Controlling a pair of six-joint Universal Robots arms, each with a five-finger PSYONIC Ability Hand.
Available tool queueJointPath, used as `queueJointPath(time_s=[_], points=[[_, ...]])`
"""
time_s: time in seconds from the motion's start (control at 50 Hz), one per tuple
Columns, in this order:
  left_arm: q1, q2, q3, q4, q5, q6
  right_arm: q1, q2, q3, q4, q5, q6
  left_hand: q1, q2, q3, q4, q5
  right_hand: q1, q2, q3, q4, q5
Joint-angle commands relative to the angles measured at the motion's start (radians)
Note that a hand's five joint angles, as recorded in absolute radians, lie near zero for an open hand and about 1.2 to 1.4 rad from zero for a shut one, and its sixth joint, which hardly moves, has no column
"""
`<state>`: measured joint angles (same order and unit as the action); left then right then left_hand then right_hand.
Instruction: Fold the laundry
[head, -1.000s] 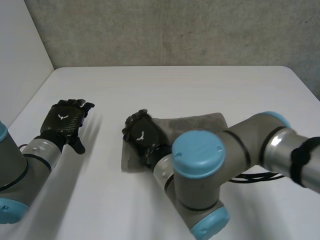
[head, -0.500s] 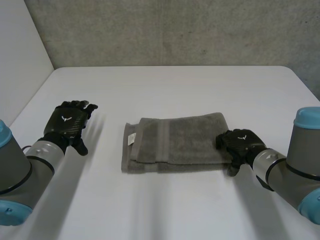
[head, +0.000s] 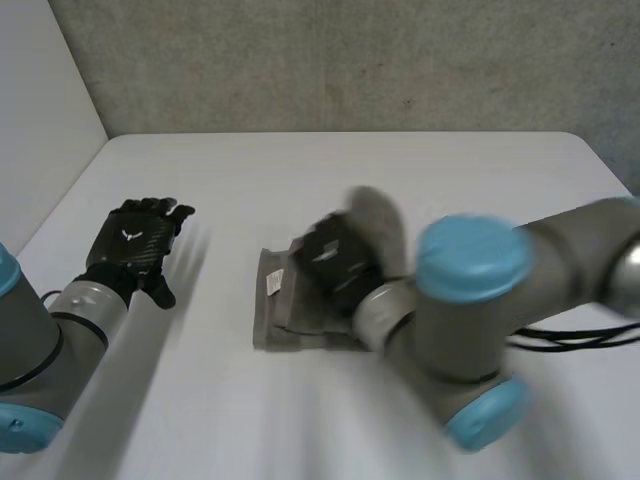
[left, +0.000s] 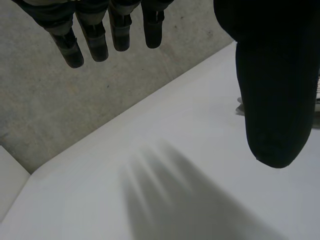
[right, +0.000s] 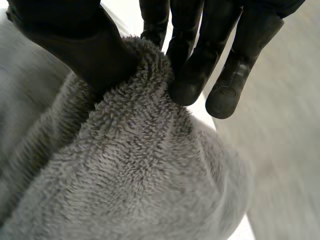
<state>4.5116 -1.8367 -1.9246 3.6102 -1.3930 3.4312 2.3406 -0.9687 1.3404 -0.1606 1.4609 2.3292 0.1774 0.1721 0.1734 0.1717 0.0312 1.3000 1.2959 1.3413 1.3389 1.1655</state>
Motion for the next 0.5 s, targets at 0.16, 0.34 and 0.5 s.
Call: queueJointPath(time_s=[0.16,0.34,0.5], points=[[-0.015,0.057,0.027,-0.008,-0.004,-0.010,0.120,0.130,-0.043,-0.022,-0.034,-0.143,0.001,0.006,0.005,0.007,-0.027,-1.125,-1.121,-1.167,-1.164,-1.165],[-0.117,0.071,0.105,-0.034,-0.017,-0.030,-0.099,-0.151,0.114,-0.080,-0.059,0.519,0.007,0.012,0.011,0.012,-0.022,-1.125,-1.121,-1.167,-1.164,-1.165],[-0.224,-0.022,0.240,-0.140,-0.044,-0.185,-0.251,-0.177,0.140,-0.050,-0.128,0.780,0.021,0.027,0.025,0.027,-0.007,-1.125,-1.121,-1.167,-1.164,-1.165]])
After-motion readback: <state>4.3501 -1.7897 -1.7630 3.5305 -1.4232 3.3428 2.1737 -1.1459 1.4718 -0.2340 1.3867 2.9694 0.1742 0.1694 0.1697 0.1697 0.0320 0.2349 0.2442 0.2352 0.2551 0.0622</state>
